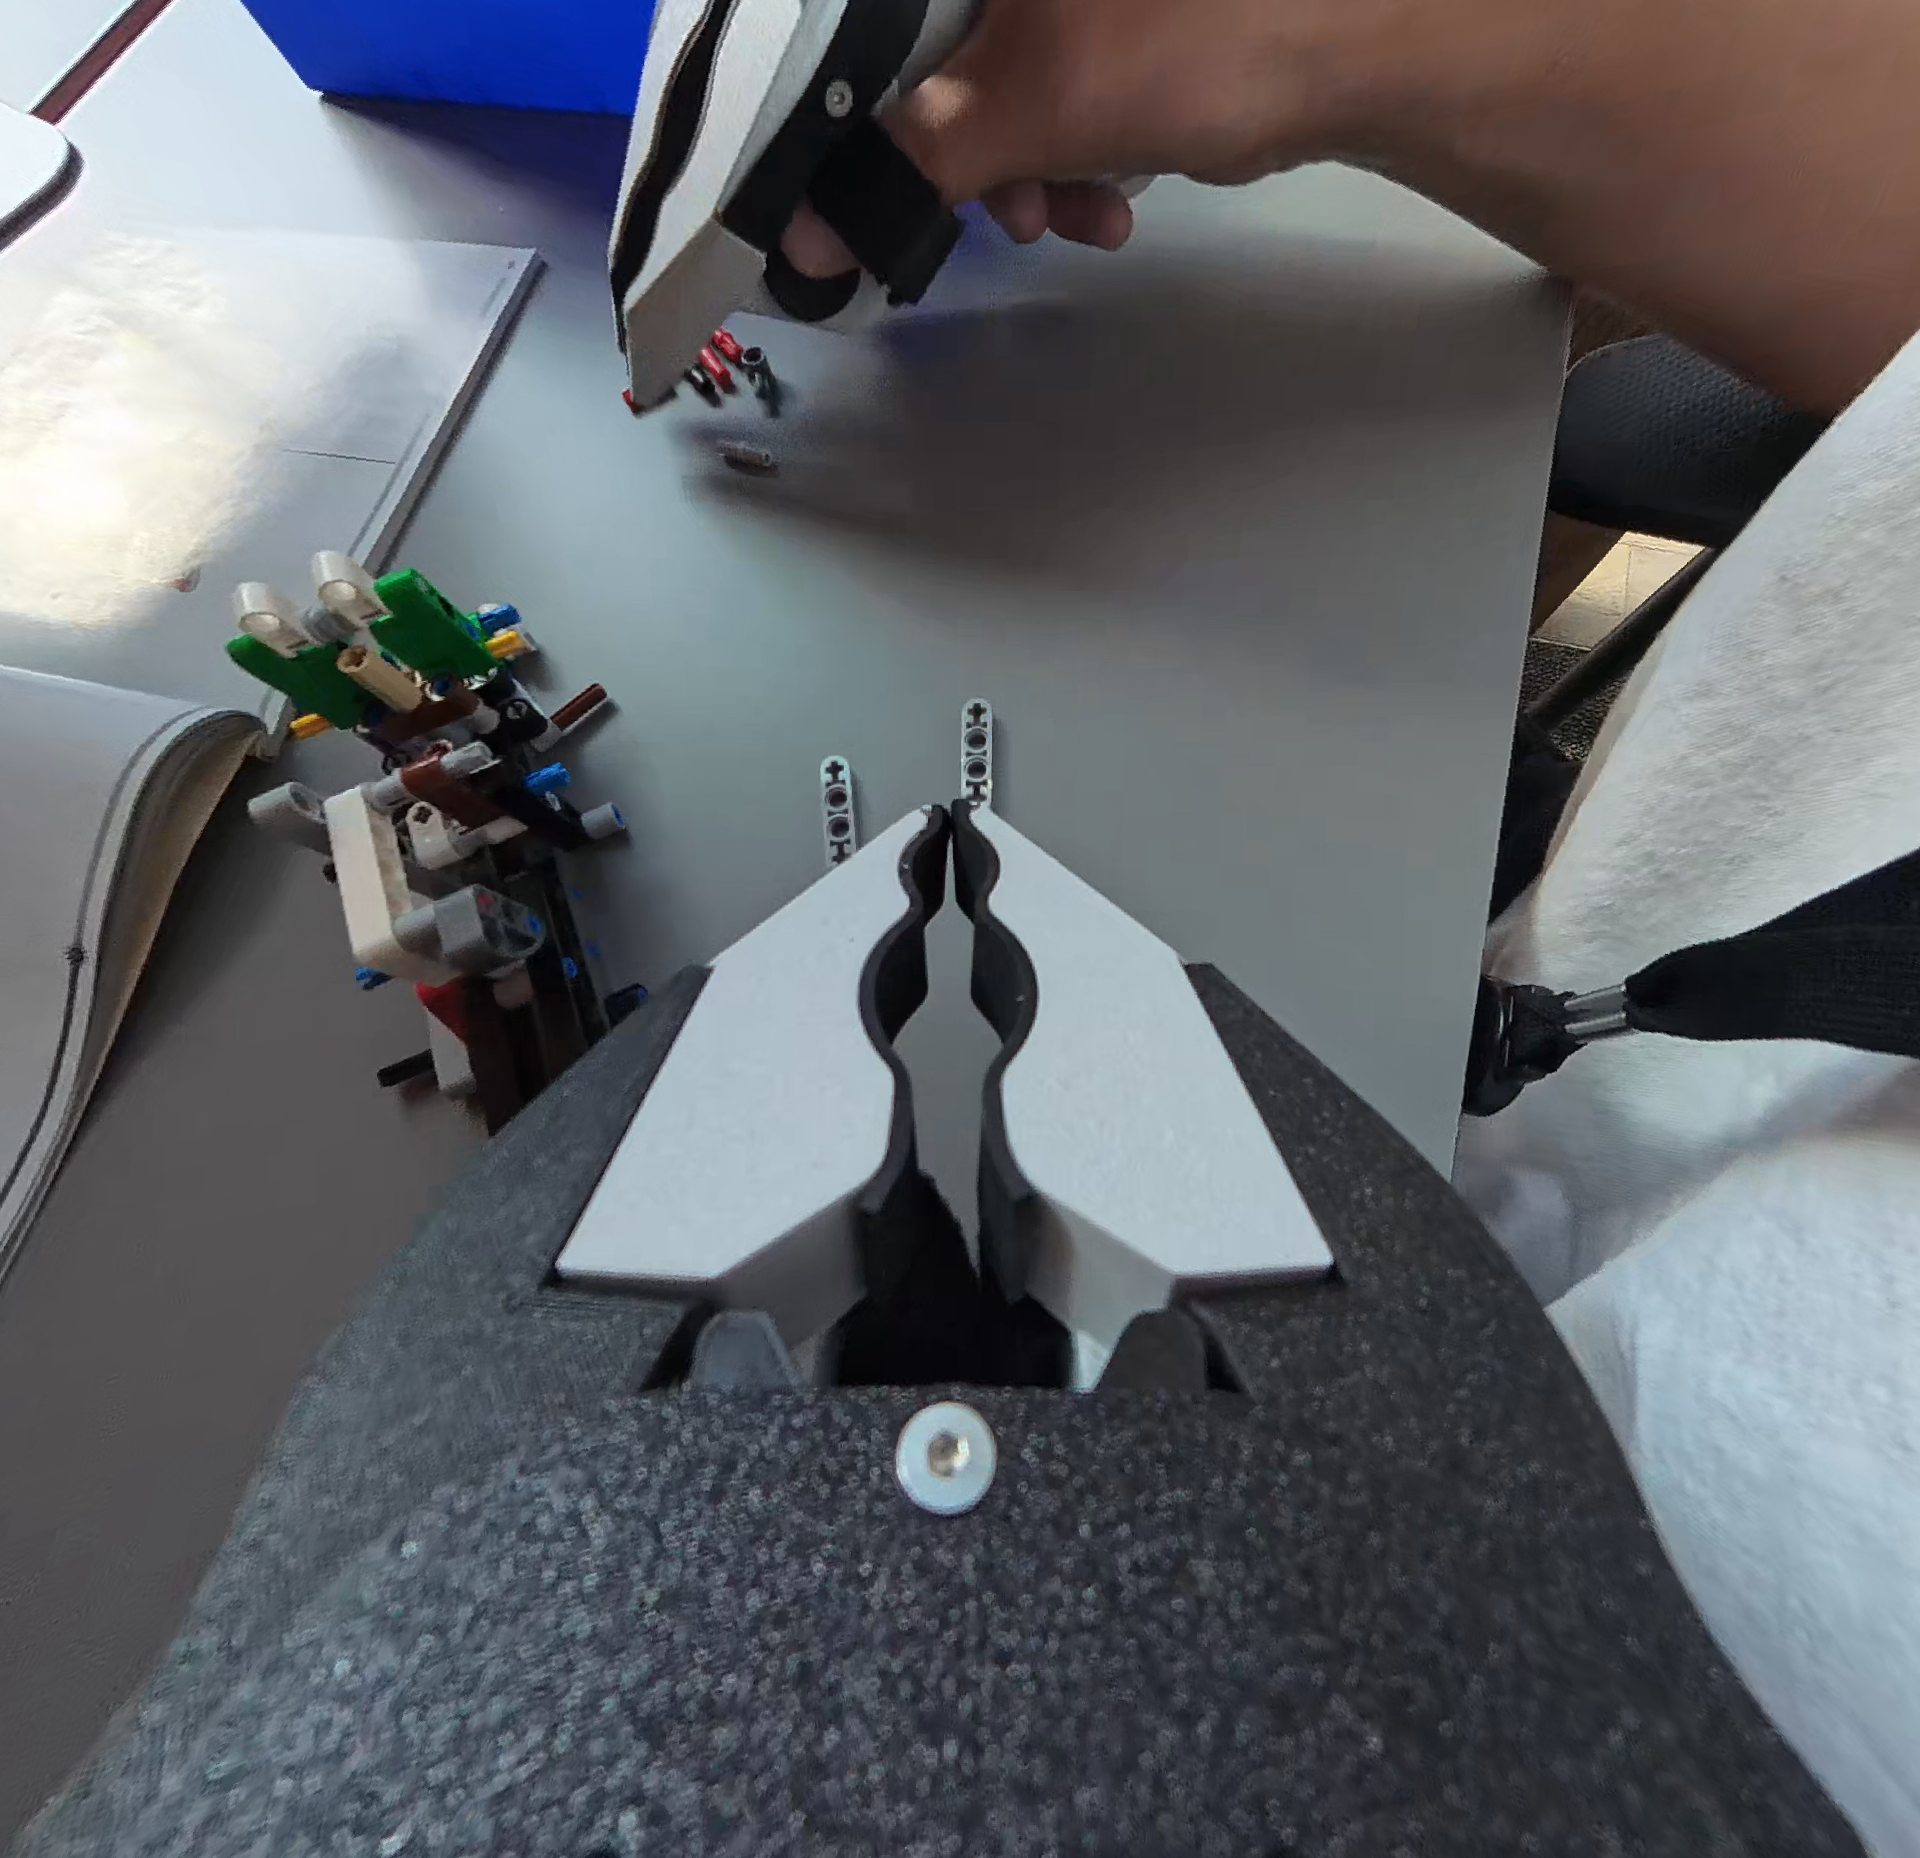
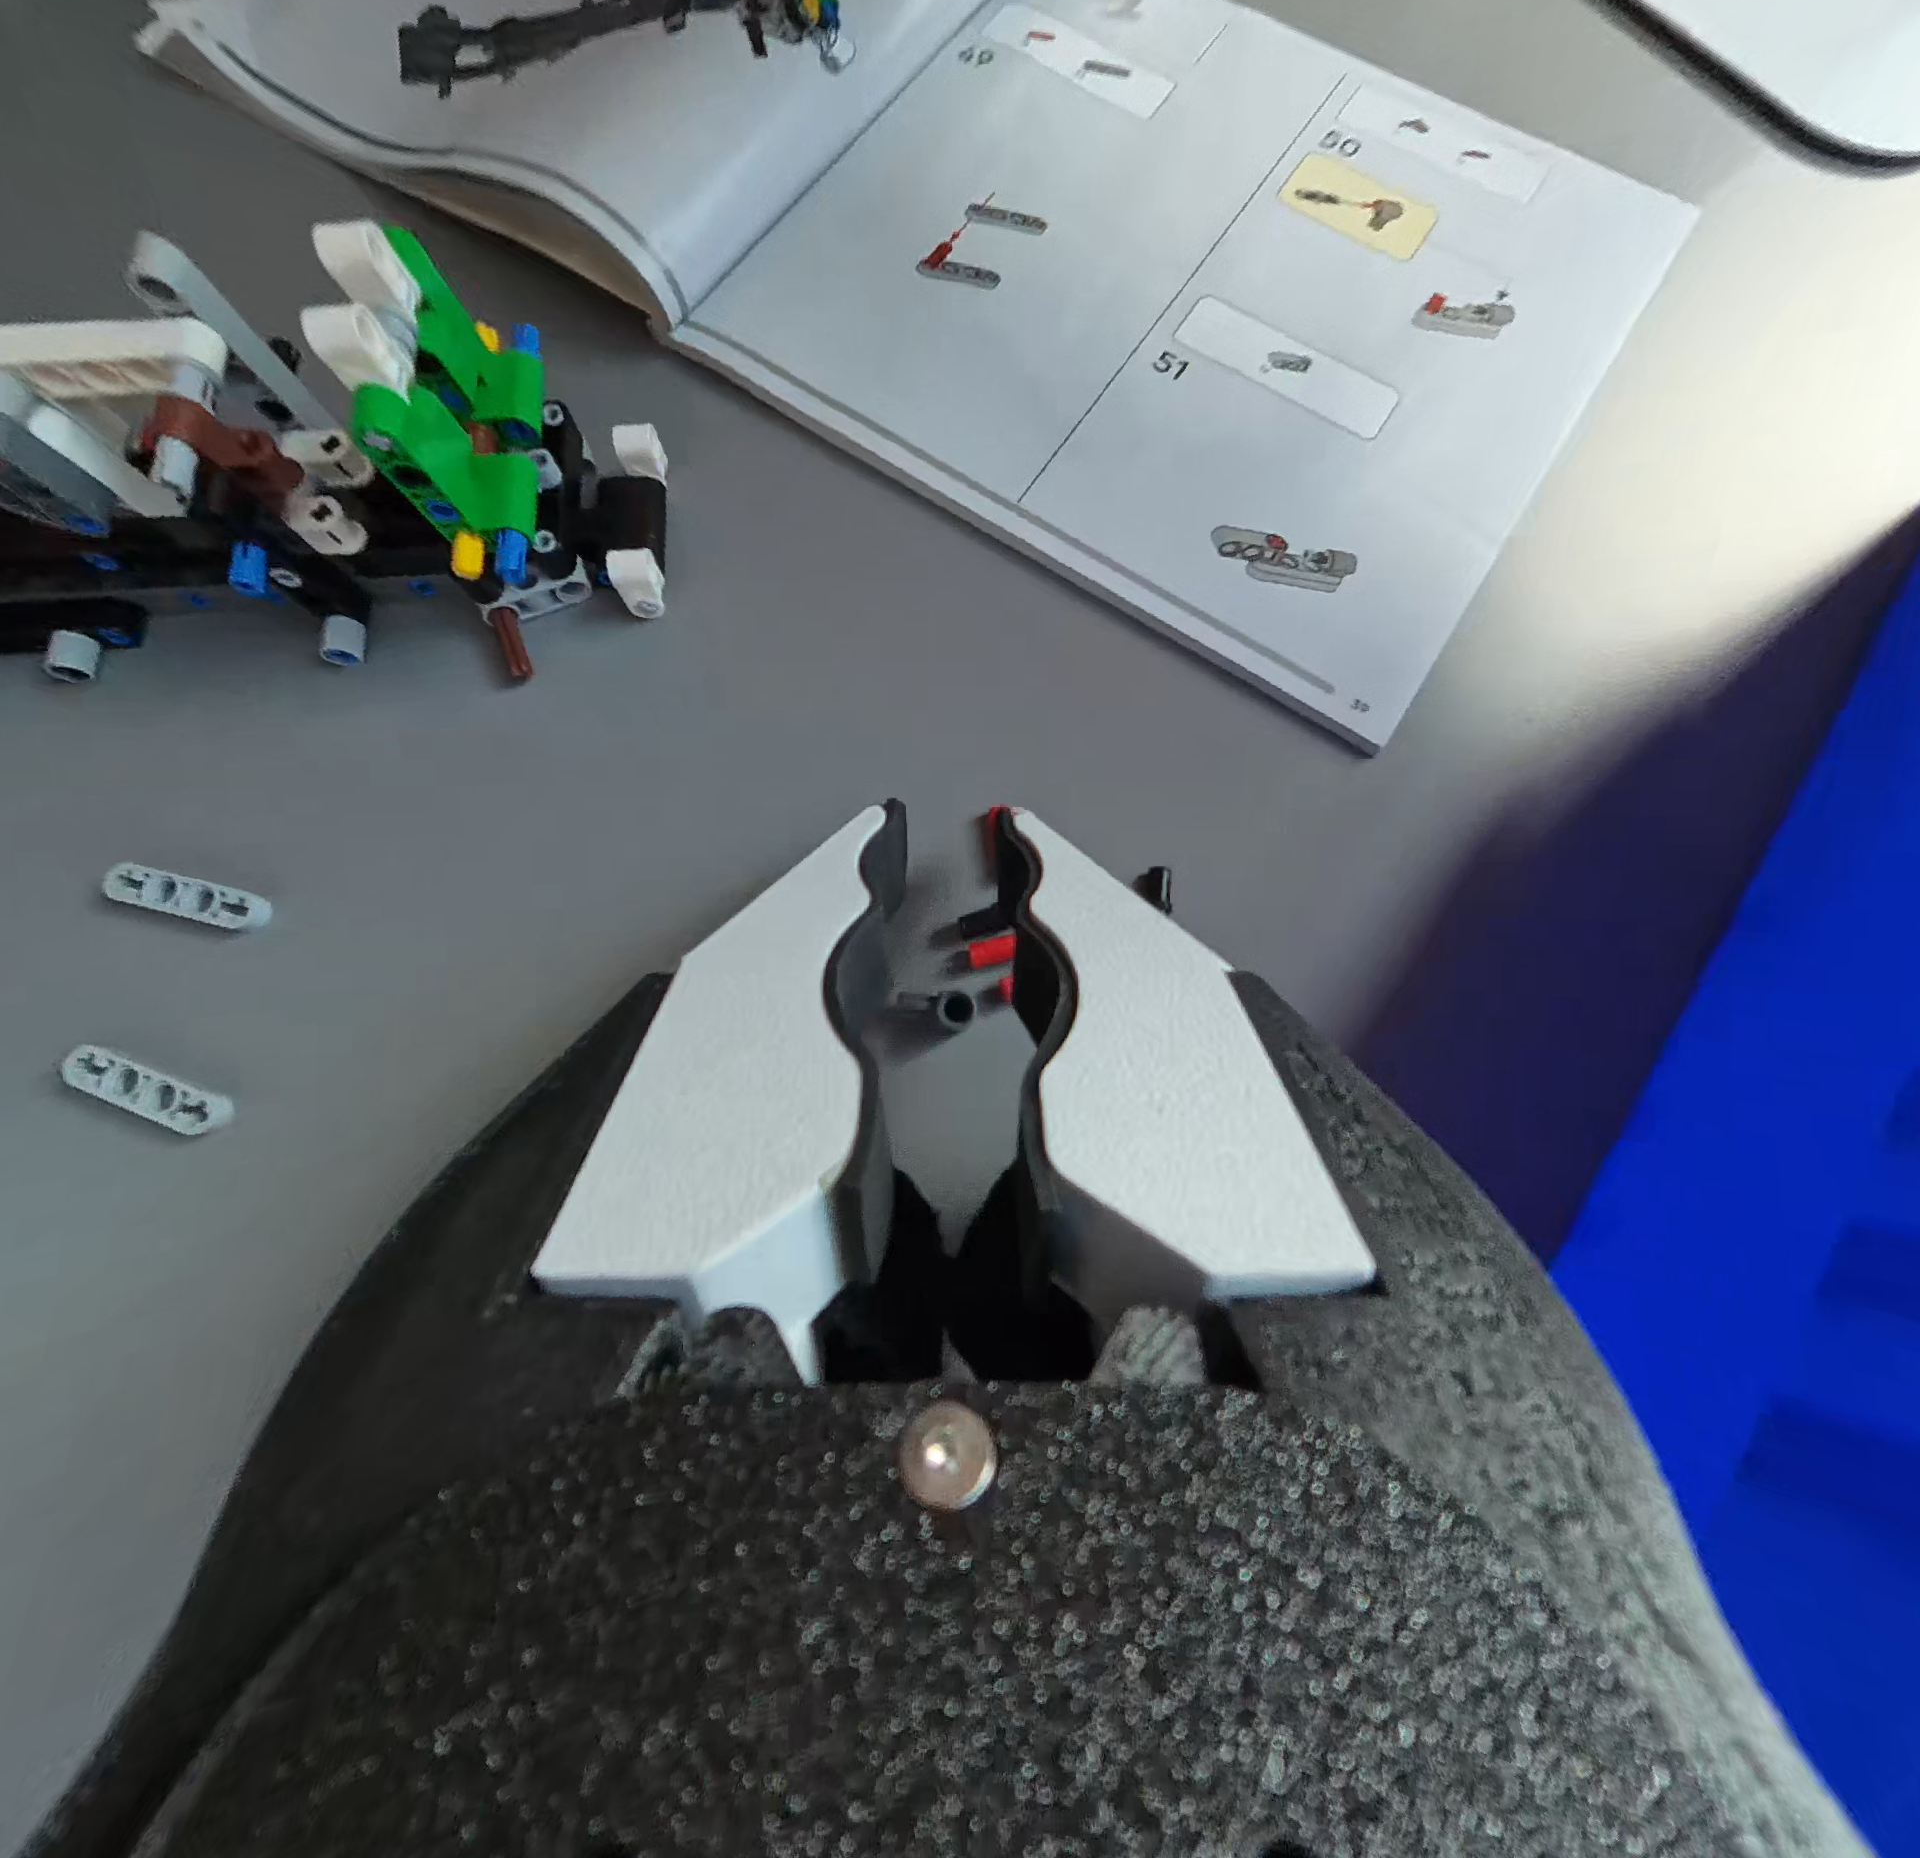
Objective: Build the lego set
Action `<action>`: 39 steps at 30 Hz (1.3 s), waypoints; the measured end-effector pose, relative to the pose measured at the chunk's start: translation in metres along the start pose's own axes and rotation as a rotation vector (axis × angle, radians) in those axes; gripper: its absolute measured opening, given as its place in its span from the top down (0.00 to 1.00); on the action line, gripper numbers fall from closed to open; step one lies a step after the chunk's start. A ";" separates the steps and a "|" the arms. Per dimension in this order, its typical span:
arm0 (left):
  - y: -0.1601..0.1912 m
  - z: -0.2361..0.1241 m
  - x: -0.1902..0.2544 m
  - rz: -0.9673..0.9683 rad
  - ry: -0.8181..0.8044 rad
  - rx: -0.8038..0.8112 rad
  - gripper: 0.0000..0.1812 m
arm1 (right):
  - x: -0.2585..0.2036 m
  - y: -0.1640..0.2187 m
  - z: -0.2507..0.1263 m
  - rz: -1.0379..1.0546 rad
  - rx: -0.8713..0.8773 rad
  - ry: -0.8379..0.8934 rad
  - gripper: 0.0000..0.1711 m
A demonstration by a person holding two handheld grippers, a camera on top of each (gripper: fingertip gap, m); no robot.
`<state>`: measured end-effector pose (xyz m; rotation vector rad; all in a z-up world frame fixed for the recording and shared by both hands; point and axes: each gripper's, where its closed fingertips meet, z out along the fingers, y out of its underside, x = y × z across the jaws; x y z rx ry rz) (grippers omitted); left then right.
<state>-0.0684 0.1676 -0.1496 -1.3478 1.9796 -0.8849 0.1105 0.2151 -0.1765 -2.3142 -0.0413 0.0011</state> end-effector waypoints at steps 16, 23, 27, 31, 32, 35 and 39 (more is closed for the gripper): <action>0.021 -0.016 -0.025 -0.145 -0.026 -0.012 0.99 | -0.022 -0.024 -0.010 -0.363 0.101 0.081 0.98; -0.028 -0.027 -0.041 -0.429 0.122 0.240 0.95 | -0.130 -0.069 -0.053 -0.633 0.644 -0.047 0.99; -0.053 -0.032 -0.039 -0.435 0.200 0.323 0.93 | -0.154 -0.074 -0.066 -0.535 0.759 -0.142 0.99; -0.057 -0.033 -0.039 -0.409 0.212 0.324 0.91 | -0.158 -0.074 -0.072 -0.599 0.797 -0.109 0.99; -0.057 -0.032 -0.038 -0.410 0.222 0.324 0.91 | -0.158 -0.073 -0.072 -0.605 0.797 -0.118 0.99; -0.058 -0.035 -0.034 -0.447 0.276 0.348 0.92 | -0.162 -0.069 -0.073 -0.641 0.811 -0.129 0.99; -0.056 -0.038 -0.035 -0.484 0.316 0.364 0.93 | -0.168 -0.068 -0.073 -0.664 0.818 -0.144 0.99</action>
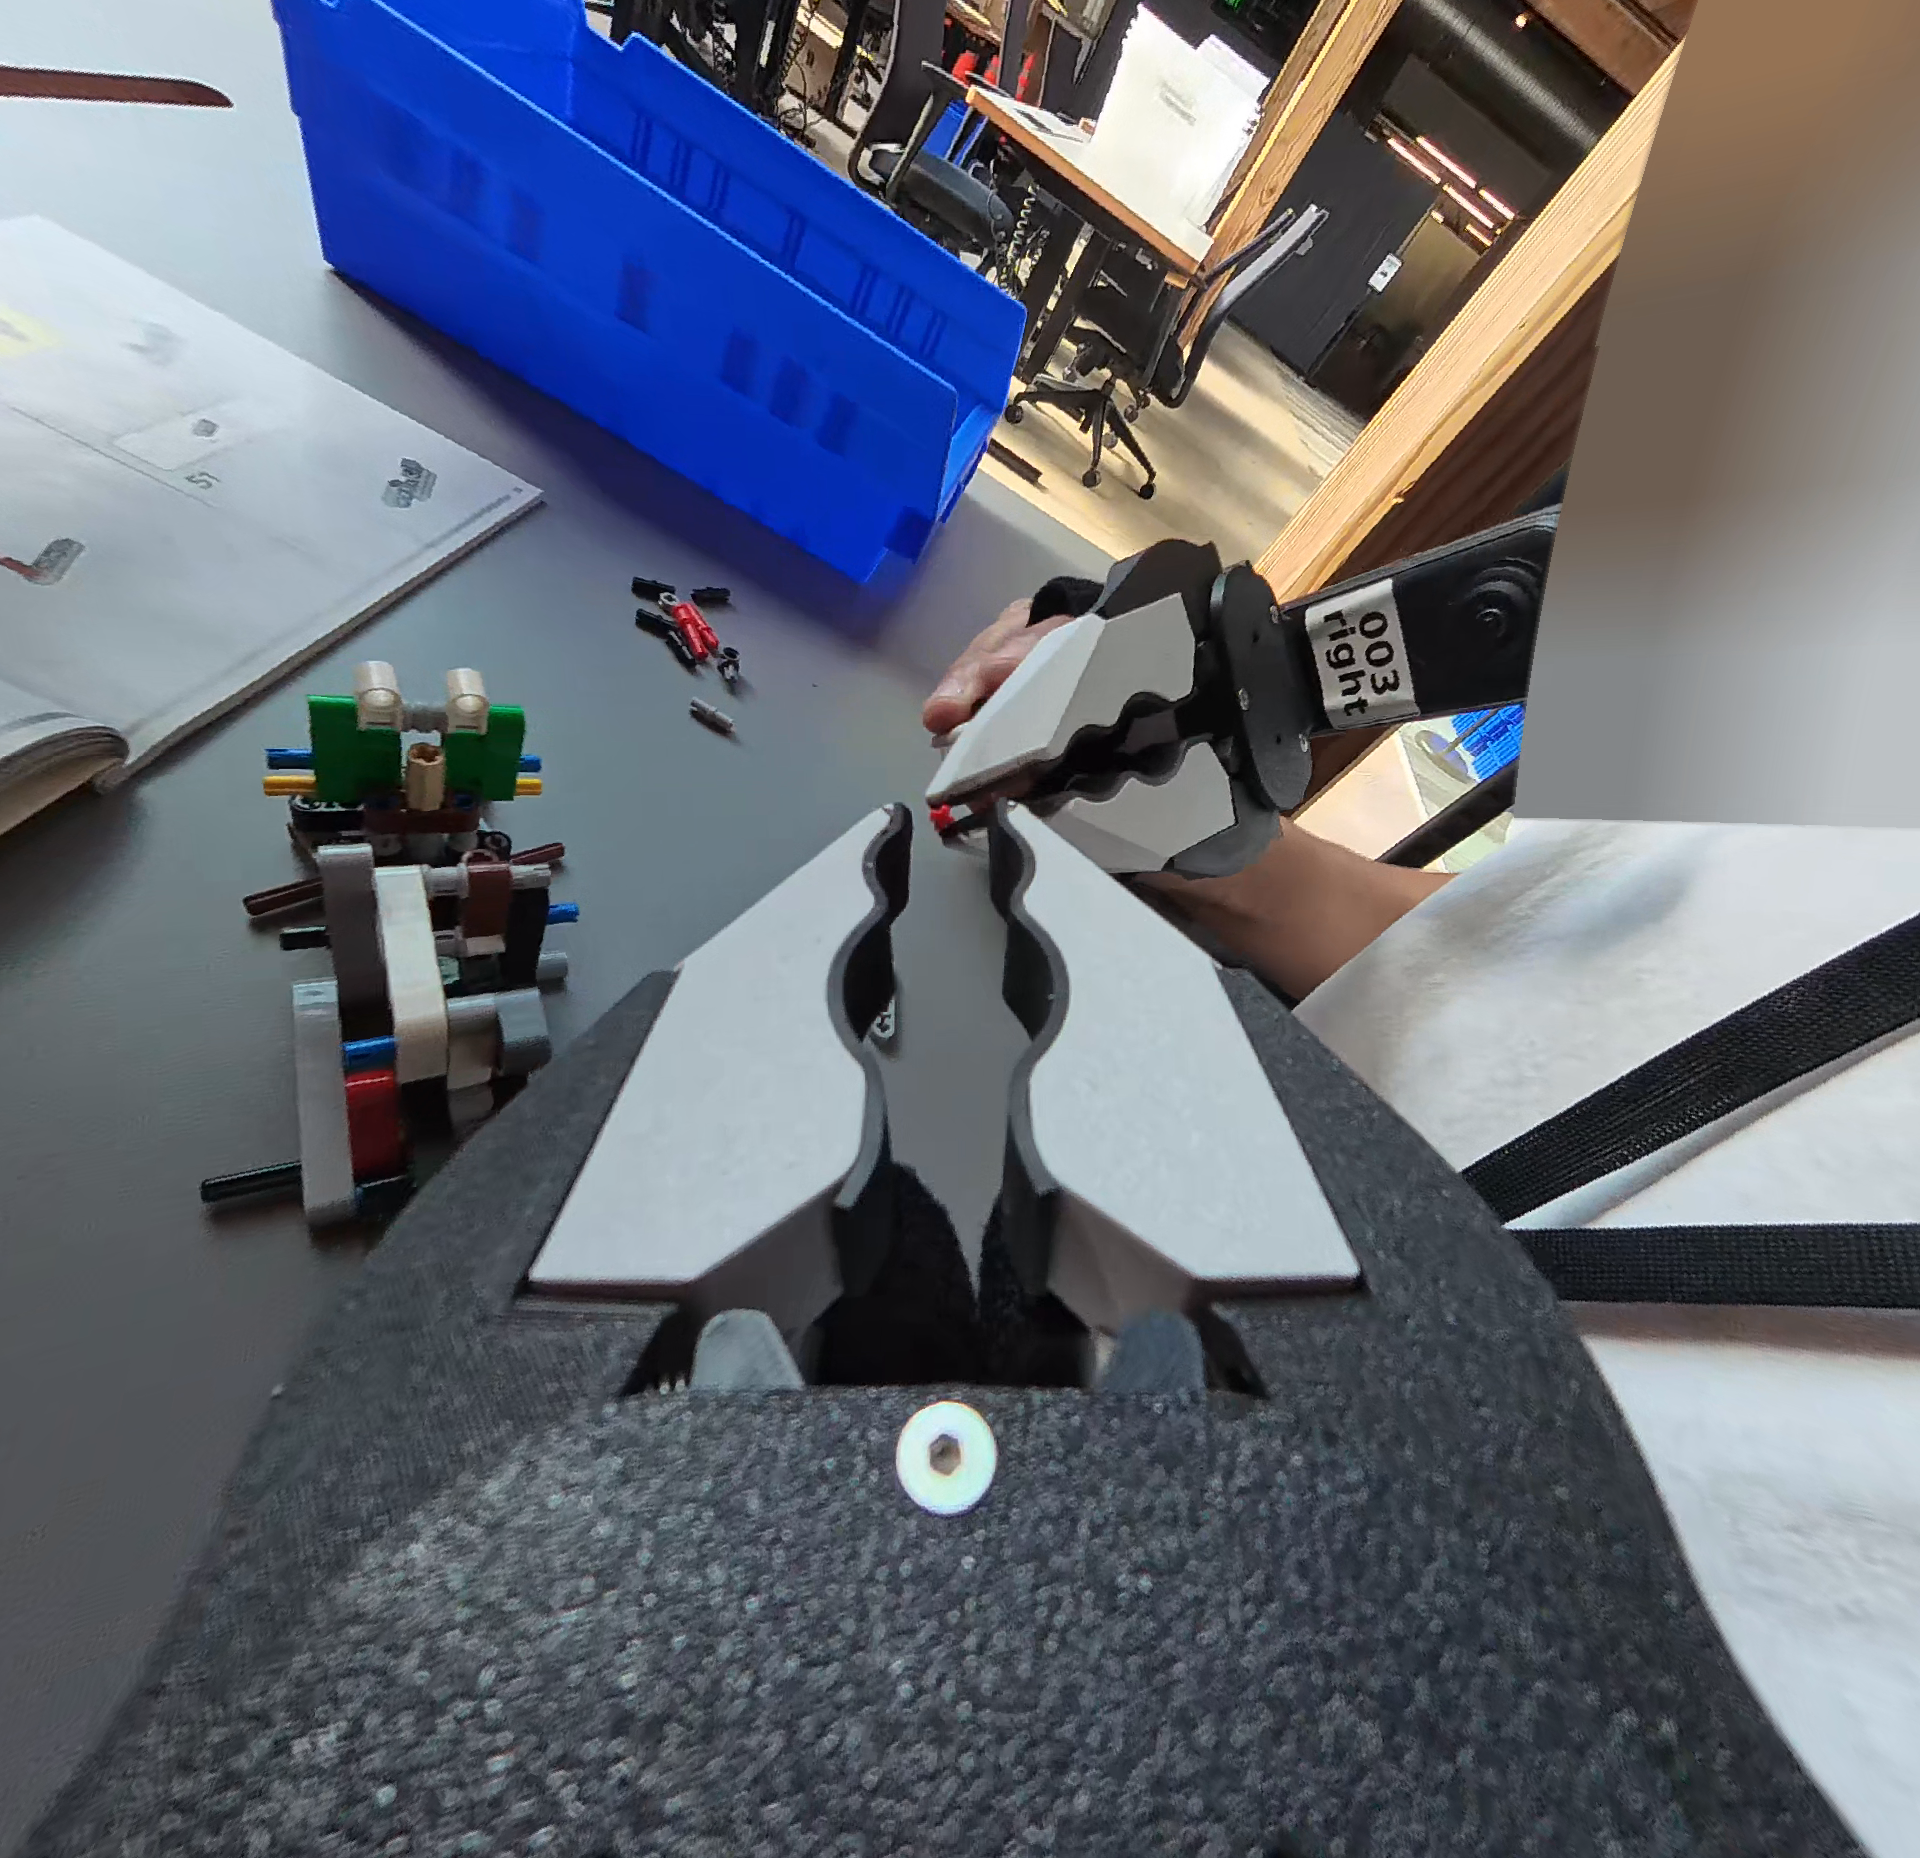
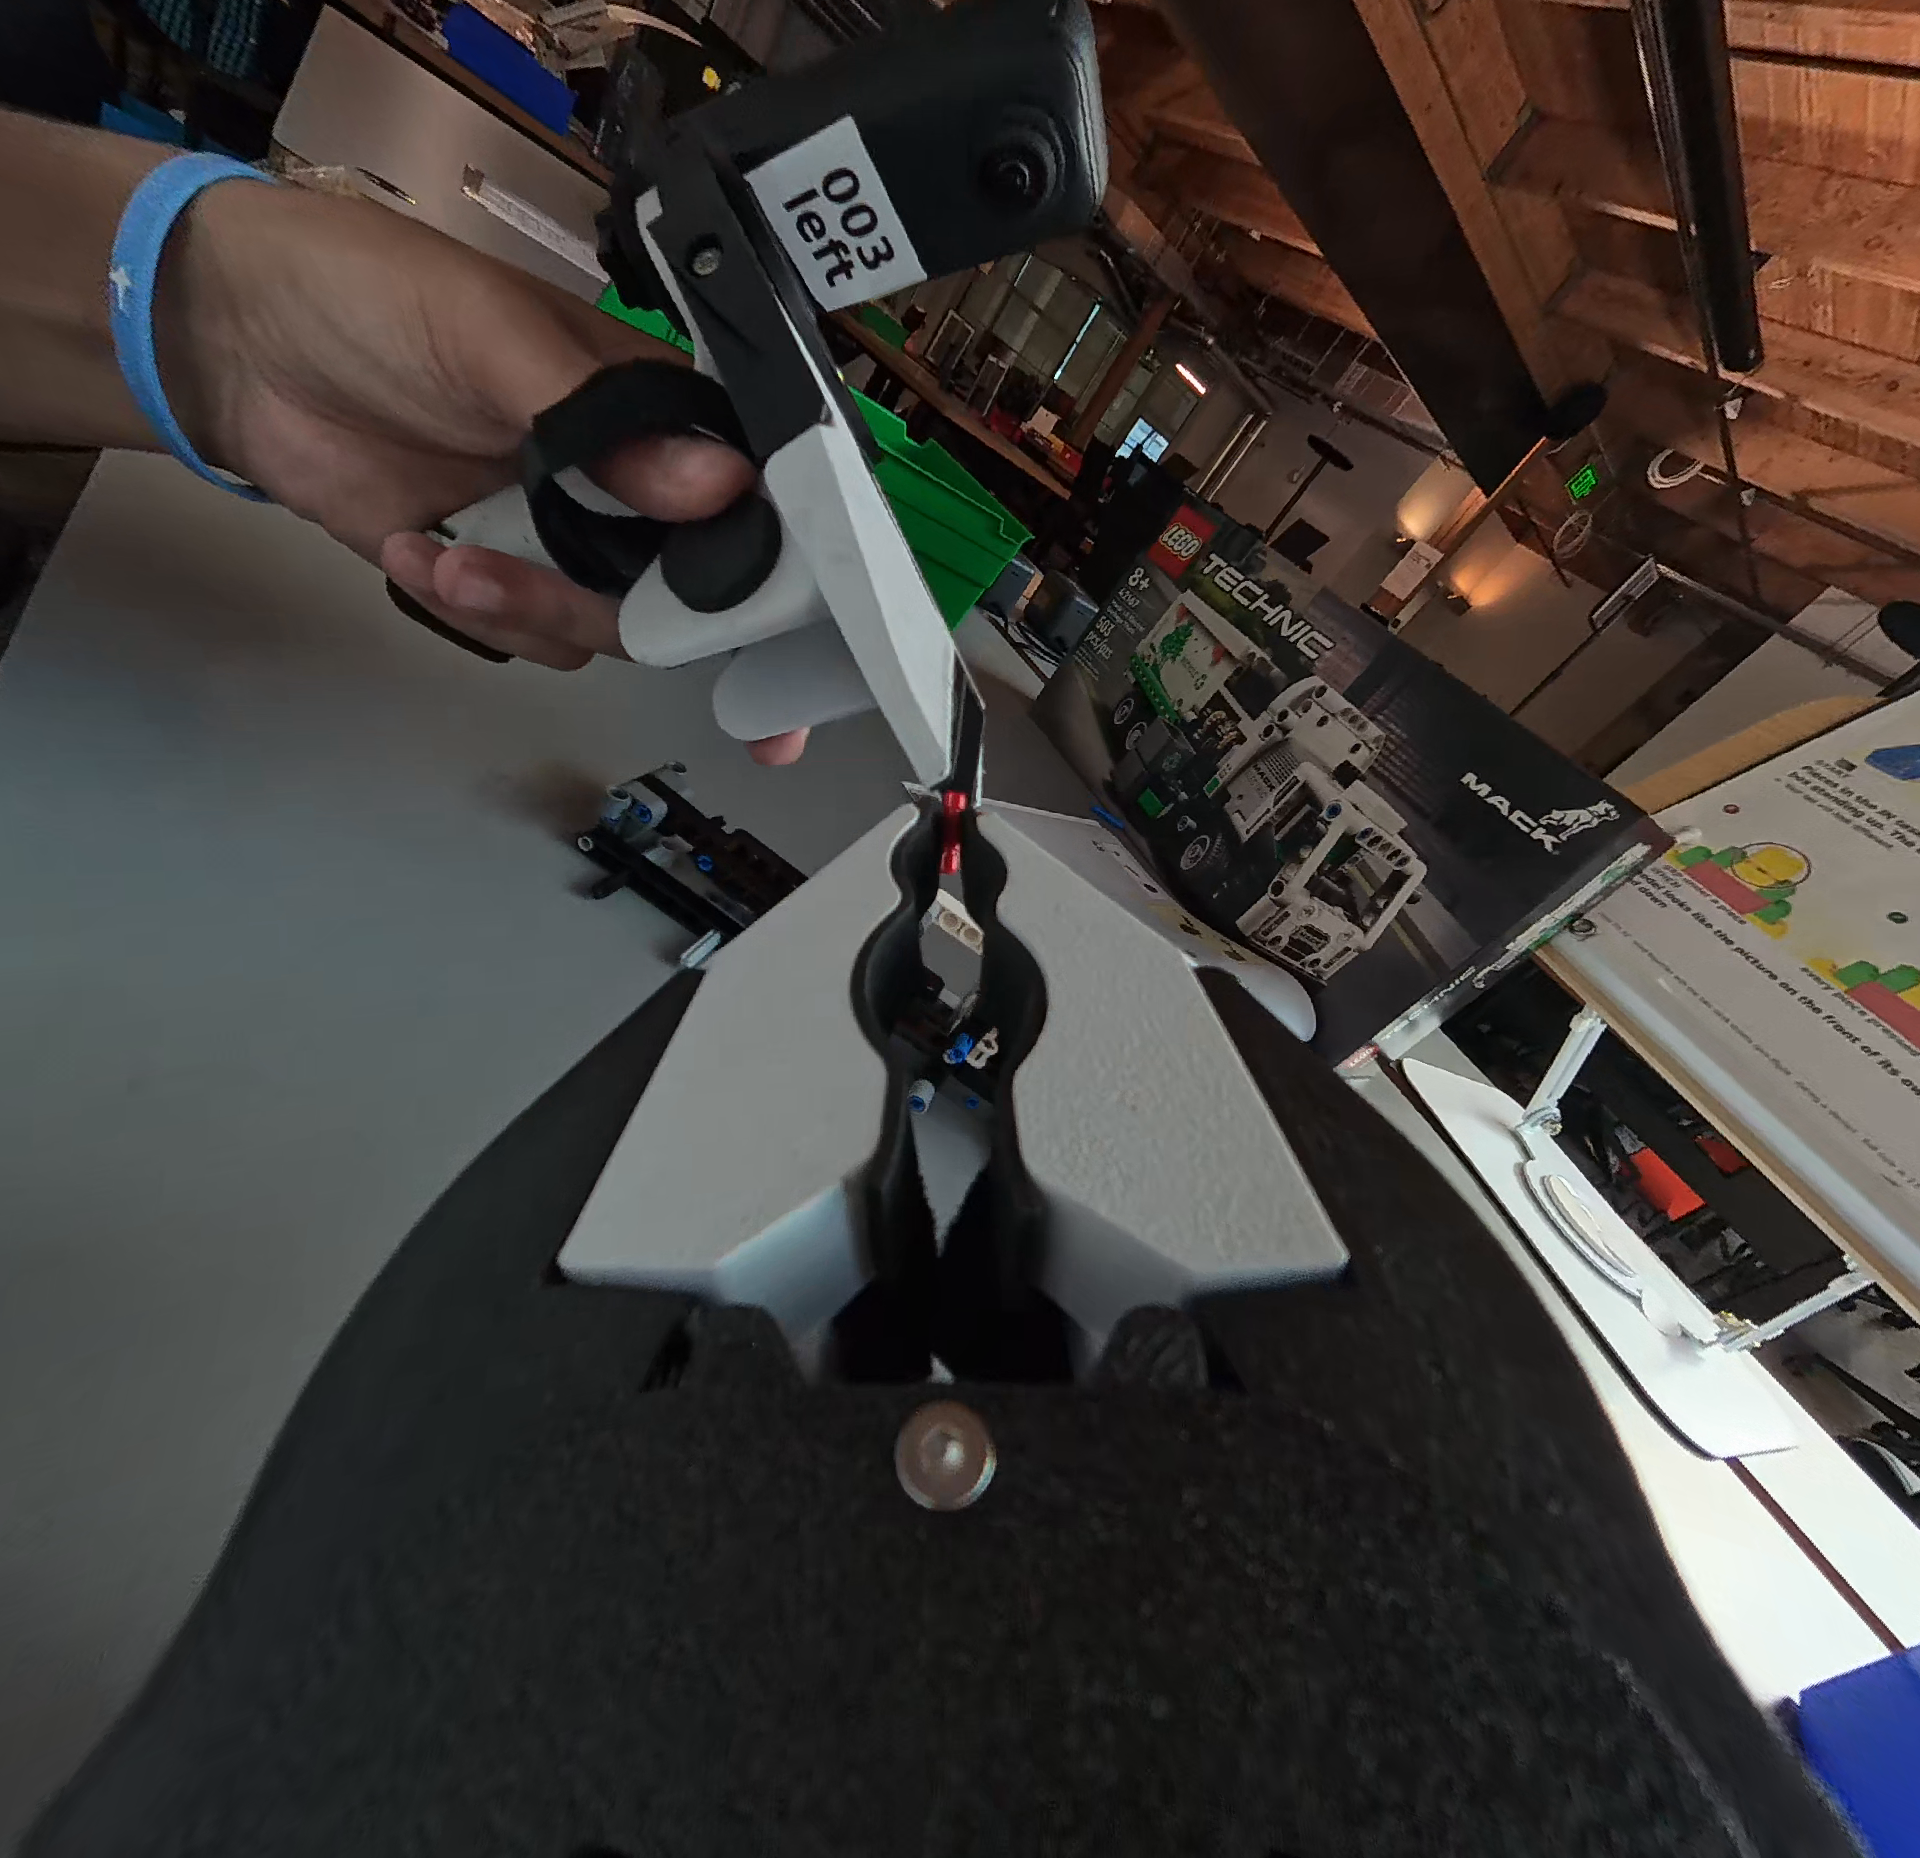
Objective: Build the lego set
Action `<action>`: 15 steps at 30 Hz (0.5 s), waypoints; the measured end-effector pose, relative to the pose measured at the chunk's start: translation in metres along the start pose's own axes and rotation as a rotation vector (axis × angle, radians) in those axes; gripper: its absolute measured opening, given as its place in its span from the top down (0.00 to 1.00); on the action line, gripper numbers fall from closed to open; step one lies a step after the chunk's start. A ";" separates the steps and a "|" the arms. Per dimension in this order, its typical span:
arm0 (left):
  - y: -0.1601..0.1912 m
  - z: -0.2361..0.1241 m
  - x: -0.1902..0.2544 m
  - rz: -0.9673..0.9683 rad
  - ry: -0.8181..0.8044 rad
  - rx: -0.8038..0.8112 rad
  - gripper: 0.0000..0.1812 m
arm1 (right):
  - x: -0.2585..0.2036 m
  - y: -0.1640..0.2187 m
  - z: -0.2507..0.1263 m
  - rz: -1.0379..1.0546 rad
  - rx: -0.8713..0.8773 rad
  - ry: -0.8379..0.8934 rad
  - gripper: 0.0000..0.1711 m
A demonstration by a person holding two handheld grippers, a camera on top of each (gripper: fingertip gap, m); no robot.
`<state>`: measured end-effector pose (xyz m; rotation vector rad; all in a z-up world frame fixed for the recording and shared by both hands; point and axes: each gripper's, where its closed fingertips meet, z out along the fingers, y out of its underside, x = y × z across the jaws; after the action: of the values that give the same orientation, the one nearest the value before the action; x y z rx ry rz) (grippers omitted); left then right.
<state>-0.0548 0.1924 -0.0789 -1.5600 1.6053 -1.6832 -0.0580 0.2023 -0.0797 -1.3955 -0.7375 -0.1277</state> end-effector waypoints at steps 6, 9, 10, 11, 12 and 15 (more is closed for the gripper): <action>0.007 0.000 -0.001 -0.019 0.019 -0.028 0.96 | -0.006 0.003 0.002 -0.042 -0.023 -0.019 0.99; 0.010 -0.001 0.001 -0.037 0.045 -0.045 0.97 | -0.010 0.001 0.002 -0.044 -0.008 -0.041 0.99; 0.010 -0.002 0.002 -0.044 0.058 -0.047 0.97 | -0.012 0.000 0.002 -0.042 0.002 -0.048 0.99; 0.011 -0.003 0.004 -0.050 0.074 -0.048 0.98 | -0.013 -0.001 0.001 -0.040 0.013 -0.057 0.99; 0.011 -0.005 0.005 -0.063 0.096 -0.049 0.98 | -0.014 -0.003 0.001 -0.032 0.023 -0.065 0.99; 0.009 -0.009 0.011 -0.124 0.179 -0.021 0.98 | -0.015 -0.010 0.000 0.021 0.063 -0.078 0.99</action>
<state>-0.0696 0.1845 -0.0791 -1.5879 1.6460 -1.9257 -0.0748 0.1953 -0.0794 -1.3535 -0.7854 -0.0332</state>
